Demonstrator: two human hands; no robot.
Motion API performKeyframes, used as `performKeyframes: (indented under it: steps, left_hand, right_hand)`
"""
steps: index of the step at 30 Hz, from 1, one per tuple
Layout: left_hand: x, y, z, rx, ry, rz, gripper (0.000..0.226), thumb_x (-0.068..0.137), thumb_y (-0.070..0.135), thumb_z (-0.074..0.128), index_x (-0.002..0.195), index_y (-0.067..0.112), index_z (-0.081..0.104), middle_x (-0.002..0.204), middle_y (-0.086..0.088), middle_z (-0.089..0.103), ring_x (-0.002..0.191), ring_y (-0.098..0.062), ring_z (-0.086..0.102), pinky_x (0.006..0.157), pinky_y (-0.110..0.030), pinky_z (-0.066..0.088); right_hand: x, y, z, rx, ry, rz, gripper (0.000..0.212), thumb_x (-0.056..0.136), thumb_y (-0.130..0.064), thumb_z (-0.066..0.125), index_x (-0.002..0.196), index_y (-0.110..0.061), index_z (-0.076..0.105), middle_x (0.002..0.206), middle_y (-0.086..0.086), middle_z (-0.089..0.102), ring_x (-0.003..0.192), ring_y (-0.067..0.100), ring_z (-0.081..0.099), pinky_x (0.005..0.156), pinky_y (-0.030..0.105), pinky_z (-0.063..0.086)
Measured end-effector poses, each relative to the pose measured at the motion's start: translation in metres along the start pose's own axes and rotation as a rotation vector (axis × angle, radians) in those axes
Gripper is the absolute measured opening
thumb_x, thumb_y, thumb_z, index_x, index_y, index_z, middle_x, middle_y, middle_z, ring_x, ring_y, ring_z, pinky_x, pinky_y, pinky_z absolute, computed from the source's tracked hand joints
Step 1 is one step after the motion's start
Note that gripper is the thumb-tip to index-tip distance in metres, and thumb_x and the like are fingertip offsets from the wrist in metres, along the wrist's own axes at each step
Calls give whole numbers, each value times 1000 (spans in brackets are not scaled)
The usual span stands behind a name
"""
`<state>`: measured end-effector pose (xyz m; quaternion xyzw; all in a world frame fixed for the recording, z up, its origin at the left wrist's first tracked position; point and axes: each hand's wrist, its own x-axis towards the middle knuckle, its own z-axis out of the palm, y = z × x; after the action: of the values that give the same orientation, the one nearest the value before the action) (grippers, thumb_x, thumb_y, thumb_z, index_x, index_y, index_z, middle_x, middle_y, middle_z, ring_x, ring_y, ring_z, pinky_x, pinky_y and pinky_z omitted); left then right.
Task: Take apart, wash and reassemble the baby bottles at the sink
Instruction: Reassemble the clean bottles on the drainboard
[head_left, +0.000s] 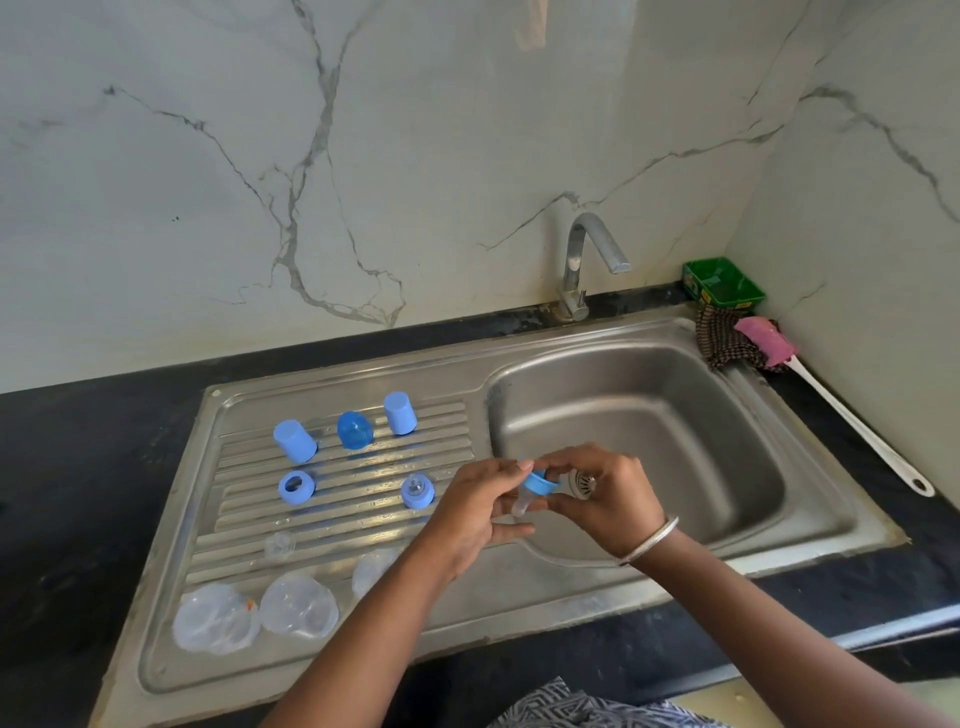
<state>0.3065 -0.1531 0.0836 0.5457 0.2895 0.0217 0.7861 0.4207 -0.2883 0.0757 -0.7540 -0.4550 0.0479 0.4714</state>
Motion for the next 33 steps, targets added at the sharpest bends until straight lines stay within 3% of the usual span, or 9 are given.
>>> performKeyframes:
  steps: [2, 4, 8, 11, 14, 17, 20, 26, 33]
  left_hand:
    - [3, -2, -1, -29, -21, 49, 13, 97, 16, 60, 99, 16, 73, 96, -4, 75, 89, -14, 70, 90, -47, 56]
    - [6, -5, -2, -12, -2, 111, 19, 98, 11, 58, 110, 18, 69, 104, -1, 74, 103, -16, 67, 97, -46, 53]
    - [11, -5, 6, 121, 39, 294, 35, 87, 12, 62, 122, 14, 62, 110, 6, 74, 110, -9, 64, 94, -22, 49]
    - [14, -5, 15, 156, 29, 349, 39, 86, 10, 57, 125, 8, 59, 113, 7, 73, 111, -7, 64, 95, -21, 48]
    - [15, -7, 23, 157, 29, 358, 38, 89, 9, 54, 128, 10, 58, 120, 5, 71, 118, -11, 62, 99, -22, 46]
    - [19, -7, 33, 154, 37, 335, 41, 88, 8, 56, 129, 12, 60, 126, -4, 69, 124, -20, 61, 106, -30, 46]
    - [19, -6, 42, 155, 91, 299, 41, 81, 6, 60, 120, 16, 69, 118, -8, 72, 116, -23, 65, 101, -32, 49]
    - [20, -12, 56, 553, 419, 258, 20, 93, 23, 68, 99, 41, 76, 92, 4, 75, 87, -17, 72, 81, -47, 60]
    - [17, -3, 55, 861, 522, 317, 16, 90, 16, 68, 100, 22, 79, 85, 9, 75, 79, -5, 69, 74, -26, 56]
  right_hand:
    - [2, 10, -6, -23, -12, -177, 36, 63, -10, 88, 94, -24, 75, 92, -29, 64, 89, 0, 62, 79, 22, 51]
    - [4, 16, -9, 68, -55, -204, 32, 68, -7, 82, 97, -19, 75, 105, -16, 68, 99, 6, 64, 81, 23, 52]
    - [12, 20, -13, 386, 36, 239, 24, 80, -7, 77, 98, -20, 70, 105, -2, 69, 88, 17, 70, 66, 32, 58]
    - [22, 28, -17, 541, -110, 485, 17, 83, -7, 75, 96, -16, 71, 93, 8, 72, 73, 22, 72, 63, 41, 60]
    - [27, 30, -21, 632, -142, 528, 15, 84, -4, 74, 93, -16, 73, 85, 13, 73, 72, 27, 72, 63, 40, 60]
    - [27, 39, -20, 540, -122, 498, 23, 83, -5, 73, 84, -28, 75, 80, 6, 74, 73, 28, 72, 64, 41, 61]
    - [24, 48, -16, 434, -122, 438, 14, 80, -22, 75, 75, -35, 75, 73, -5, 73, 69, 22, 71, 65, 45, 61]
    - [17, 52, -15, 181, -80, 311, 2, 80, -19, 75, 80, -22, 75, 71, -9, 70, 65, 8, 64, 67, 32, 55]
    - [28, 39, -26, 206, -300, 376, 19, 68, -22, 83, 82, -31, 73, 66, -16, 66, 61, -4, 61, 55, 8, 43]
